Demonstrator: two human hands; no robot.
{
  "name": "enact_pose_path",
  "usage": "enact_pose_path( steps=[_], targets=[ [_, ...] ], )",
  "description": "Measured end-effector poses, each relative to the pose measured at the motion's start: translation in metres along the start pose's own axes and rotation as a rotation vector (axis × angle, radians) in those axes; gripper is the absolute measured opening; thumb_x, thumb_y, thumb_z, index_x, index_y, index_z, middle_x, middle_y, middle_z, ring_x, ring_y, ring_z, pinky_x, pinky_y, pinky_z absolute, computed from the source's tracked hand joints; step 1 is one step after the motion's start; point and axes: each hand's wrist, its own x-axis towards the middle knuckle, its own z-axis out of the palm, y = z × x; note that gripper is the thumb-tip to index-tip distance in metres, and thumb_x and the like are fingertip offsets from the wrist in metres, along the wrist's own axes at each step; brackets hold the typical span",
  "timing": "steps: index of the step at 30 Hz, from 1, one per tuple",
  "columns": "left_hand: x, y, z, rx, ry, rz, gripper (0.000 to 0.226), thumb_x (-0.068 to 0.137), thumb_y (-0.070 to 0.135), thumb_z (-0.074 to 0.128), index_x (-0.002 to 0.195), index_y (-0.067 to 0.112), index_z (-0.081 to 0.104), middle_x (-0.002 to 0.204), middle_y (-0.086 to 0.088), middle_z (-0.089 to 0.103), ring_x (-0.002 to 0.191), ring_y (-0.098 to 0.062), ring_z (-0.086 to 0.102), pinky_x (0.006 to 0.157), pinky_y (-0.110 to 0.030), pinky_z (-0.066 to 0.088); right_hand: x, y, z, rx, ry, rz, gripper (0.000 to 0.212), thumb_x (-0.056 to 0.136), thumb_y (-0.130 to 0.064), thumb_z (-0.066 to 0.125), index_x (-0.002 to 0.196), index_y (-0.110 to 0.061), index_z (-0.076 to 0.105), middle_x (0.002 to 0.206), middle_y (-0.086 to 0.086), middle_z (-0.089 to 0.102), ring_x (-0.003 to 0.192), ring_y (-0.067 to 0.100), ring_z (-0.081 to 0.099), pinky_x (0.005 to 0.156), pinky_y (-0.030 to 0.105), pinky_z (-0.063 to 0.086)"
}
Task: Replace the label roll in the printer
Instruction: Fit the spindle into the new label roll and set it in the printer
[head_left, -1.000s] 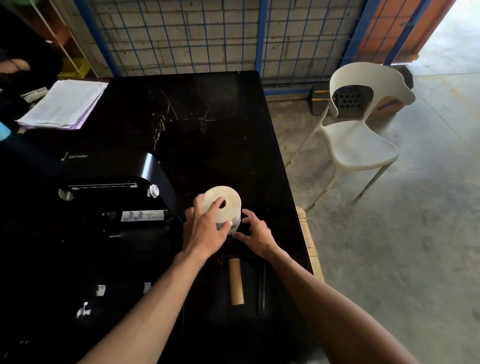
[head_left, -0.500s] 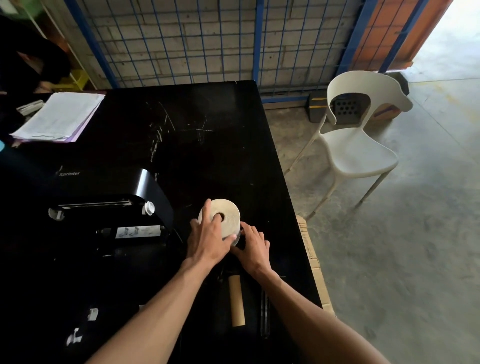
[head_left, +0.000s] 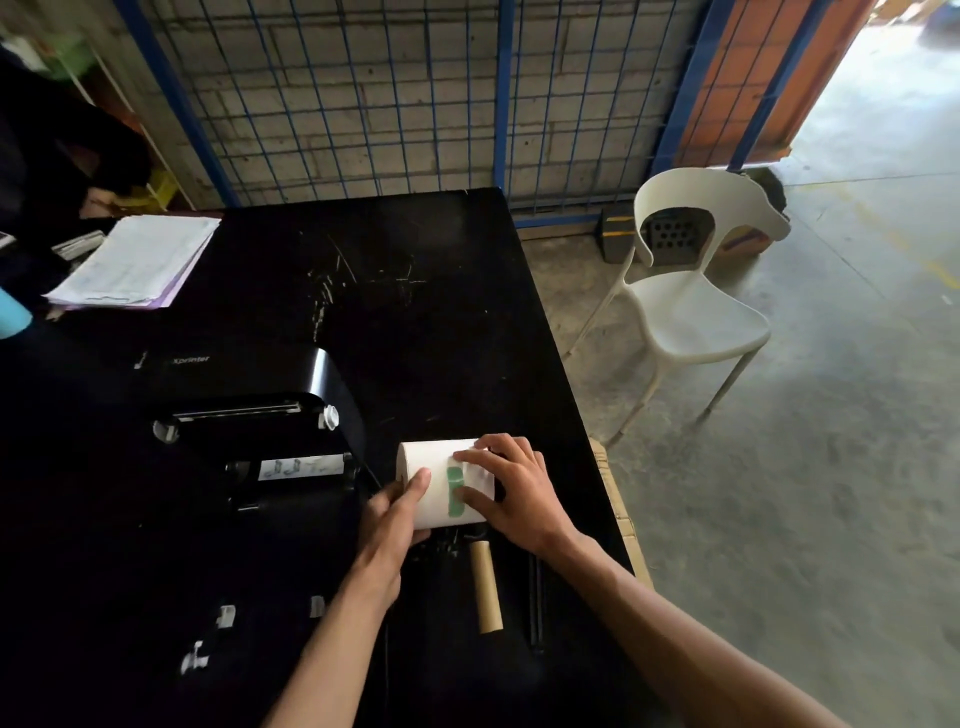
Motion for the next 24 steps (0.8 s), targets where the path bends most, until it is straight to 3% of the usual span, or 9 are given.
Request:
enact_pose_path(
  steps=[11,17,24],
  targets=[
    [-0.058,0.005,-0.025,-0.128,-0.010,0.082,0.012,0.088,0.040,0.063,0.091,0.029,0.064,0.101,-0.002,0.067,0.096,-0.018,0.064,0.080,-0.036,0.054,-0.028,-0.060,-0.027,-0.044,0.105,-0.057,0.035,0.081,-0.042,0.077,0.114,-0.033,0.072,0.117,-0.016,0.063,0.113,0.009,0.050,0.101,0.034,0.035],
    [-0.081,0.001,-0.050,-0.126,-0.025,0.114,0.039,0.085,0.046,0.065,0.116,0.022,0.066,0.110,-0.006,0.069,0.101,-0.021,0.066,0.082,-0.037,0.057,-0.046,-0.093,-0.027,-0.041,0.121,-0.037,0.031,0.078,-0.039,0.080,0.108,-0.033,0.074,0.114,-0.016,0.063,0.112,0.007,0.050,0.102,0.035,0.034],
    [-0.104,-0.004,-0.078,-0.109,-0.043,0.144,0.038,0.087,0.040,0.065,0.119,0.020,0.065,0.109,-0.005,0.068,0.098,-0.017,0.064,0.070,-0.026,0.052,-0.064,-0.126,-0.023,0.046,0.008,0.050,0.021,0.080,-0.032,0.080,0.100,-0.032,0.072,0.116,-0.013,0.056,0.110,0.011,0.043,0.102,0.035,0.035]
  ],
)
